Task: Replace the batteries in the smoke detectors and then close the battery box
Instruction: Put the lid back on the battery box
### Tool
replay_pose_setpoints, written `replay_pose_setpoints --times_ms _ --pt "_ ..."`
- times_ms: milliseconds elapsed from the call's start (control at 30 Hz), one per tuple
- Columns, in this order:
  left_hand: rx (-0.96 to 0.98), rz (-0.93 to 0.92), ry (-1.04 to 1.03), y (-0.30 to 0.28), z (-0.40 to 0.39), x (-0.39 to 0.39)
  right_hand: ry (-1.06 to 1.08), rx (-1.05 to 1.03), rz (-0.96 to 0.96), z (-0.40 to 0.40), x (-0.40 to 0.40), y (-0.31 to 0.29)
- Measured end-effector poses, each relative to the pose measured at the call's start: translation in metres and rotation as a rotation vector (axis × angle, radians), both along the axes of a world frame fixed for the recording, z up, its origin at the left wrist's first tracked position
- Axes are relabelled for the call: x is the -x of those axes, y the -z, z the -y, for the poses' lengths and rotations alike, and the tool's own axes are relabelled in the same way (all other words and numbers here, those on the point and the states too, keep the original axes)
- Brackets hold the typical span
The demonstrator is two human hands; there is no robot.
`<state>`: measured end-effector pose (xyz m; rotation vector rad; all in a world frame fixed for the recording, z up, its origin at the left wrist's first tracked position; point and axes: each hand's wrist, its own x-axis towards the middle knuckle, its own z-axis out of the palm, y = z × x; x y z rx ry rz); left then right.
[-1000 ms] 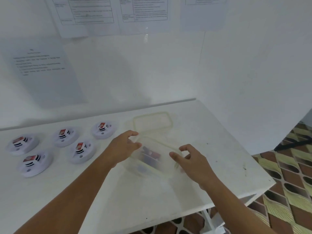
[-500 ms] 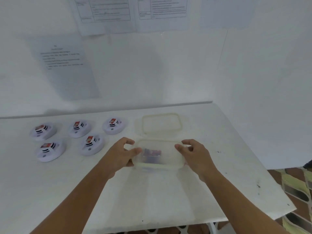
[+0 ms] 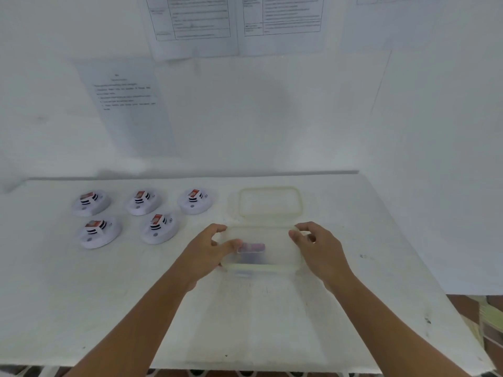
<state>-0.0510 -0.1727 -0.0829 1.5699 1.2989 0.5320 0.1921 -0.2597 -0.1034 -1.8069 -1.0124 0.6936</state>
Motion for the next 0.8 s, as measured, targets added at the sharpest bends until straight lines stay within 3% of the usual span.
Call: replay_pose_setpoints --times_ms 400,534,567,700,800 --pt "0.046 0.083 0.019 0.008 0.000 0.002 -0.062 0.019 -0.194 -0.002 0.000 0.006" --pt "-0.060 -0.074 -0.048 0.007 -0.005 0.001 -0.004 0.061 -0.219 0.001 0.000 0.006" --pt "-0.116 -0.143 -0.090 0.006 -0.004 0.002 0.000 0.083 -0.163 0.002 -0.001 0.007" --pt "-0.291 -0.281 -0.153 0.009 0.001 0.001 -0.084 0.280 0.360 0.005 0.003 0.005" --pt "-0.311 -0.266 -0.157 0.013 0.002 -0.001 -0.116 0.363 0.470 0.004 0.006 -0.005"
